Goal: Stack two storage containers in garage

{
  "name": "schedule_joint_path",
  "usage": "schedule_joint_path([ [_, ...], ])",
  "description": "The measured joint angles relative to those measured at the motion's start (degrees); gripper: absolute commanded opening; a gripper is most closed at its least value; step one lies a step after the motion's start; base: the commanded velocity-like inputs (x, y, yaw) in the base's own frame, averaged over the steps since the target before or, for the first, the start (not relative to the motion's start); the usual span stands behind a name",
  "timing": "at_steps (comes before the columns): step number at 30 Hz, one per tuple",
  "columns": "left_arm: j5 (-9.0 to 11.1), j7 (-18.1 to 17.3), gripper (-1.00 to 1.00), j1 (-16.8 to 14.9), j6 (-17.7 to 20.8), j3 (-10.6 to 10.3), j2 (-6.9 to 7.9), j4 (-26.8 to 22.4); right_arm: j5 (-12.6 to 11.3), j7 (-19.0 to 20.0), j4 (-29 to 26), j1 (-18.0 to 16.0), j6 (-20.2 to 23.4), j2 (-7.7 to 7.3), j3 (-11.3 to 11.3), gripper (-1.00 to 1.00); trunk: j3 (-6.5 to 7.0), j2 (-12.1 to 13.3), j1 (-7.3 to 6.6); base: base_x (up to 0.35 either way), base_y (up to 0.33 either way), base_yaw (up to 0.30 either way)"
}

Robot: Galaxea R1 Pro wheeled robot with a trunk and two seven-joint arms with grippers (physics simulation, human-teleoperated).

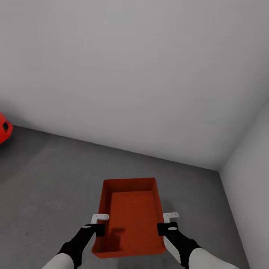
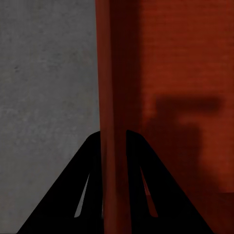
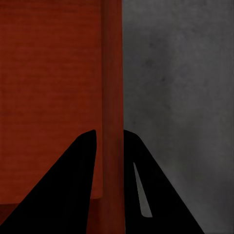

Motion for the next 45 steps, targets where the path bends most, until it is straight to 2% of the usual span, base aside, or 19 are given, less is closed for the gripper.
schedule_joint_path([
  [9, 0.0, 0.0, -1.0, 0.0, -0.01, 0.01, -0.01, 0.01, -0.03, 0.0, -0.01, 0.01, 0.0, -0.01, 0.02, -1.0, 0.0, 0.0, 0.0, 0.324, 0.0, -0.056],
  [45, -0.04, 0.0, -1.0, 0.03, -0.01, 0.03, -0.01, -0.19, 0.17, -0.03, -0.18, 0.01, 0.02, -0.02, -0.12, -1.0, 0.0, 0.0, 0.01, 0.313, 0.0, -0.242],
])
